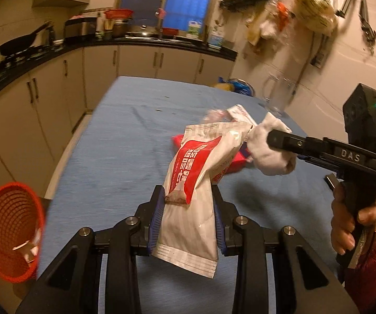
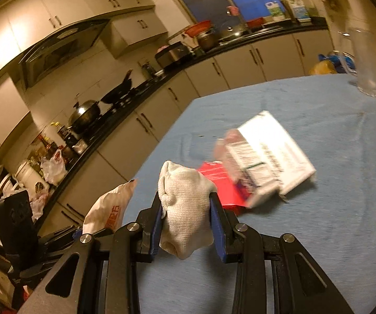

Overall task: Collect trash
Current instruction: 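Carry the packet and cloth to the red wastebasket and open both tools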

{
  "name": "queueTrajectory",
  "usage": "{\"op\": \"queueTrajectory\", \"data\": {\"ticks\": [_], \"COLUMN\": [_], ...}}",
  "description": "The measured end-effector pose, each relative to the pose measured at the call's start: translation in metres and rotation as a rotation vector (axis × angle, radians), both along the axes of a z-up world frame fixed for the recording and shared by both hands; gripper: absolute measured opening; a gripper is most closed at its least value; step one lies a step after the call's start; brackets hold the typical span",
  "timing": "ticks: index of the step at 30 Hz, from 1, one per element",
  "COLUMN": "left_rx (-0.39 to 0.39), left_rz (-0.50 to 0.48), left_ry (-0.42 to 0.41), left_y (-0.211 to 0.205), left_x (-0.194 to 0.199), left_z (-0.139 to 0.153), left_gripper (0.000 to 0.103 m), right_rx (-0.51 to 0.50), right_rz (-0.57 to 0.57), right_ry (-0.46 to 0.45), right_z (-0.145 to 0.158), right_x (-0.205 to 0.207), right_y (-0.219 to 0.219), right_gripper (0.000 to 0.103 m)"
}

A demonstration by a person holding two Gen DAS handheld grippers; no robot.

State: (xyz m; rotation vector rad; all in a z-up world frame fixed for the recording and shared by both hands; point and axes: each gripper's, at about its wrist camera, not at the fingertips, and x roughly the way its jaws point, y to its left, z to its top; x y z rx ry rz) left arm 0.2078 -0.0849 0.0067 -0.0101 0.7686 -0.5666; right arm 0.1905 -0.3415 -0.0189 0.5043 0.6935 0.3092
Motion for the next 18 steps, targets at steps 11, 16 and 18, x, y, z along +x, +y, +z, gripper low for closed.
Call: {"op": "queueTrajectory", "data": {"ticks": [11, 16, 18], "left_rx": [-0.050, -0.073, -0.076], "left_rz": [0.144, 0.226, 0.258], "left_ry": [-0.009, -0.015, -0.018], "left_y": [0.092, 0.143, 0.163], "left_x": [0.008, 0.008, 0.007], "left_z": [0.006, 0.008, 0.007], "left_gripper": [0.033, 0.033, 0.033], "right_rx": [-0.014, -0.010, -0.005], "right_rz": [0.151, 0.222, 0.257], "right_ry": [0.015, 0.028, 0.039], "right_z": [0.005, 0.006, 0.005], "right_x": [0.030, 0.042, 0.047], "right_y": [0.090, 0.136, 0.156], "right_gripper": [0.036, 0.036, 0.036]}}
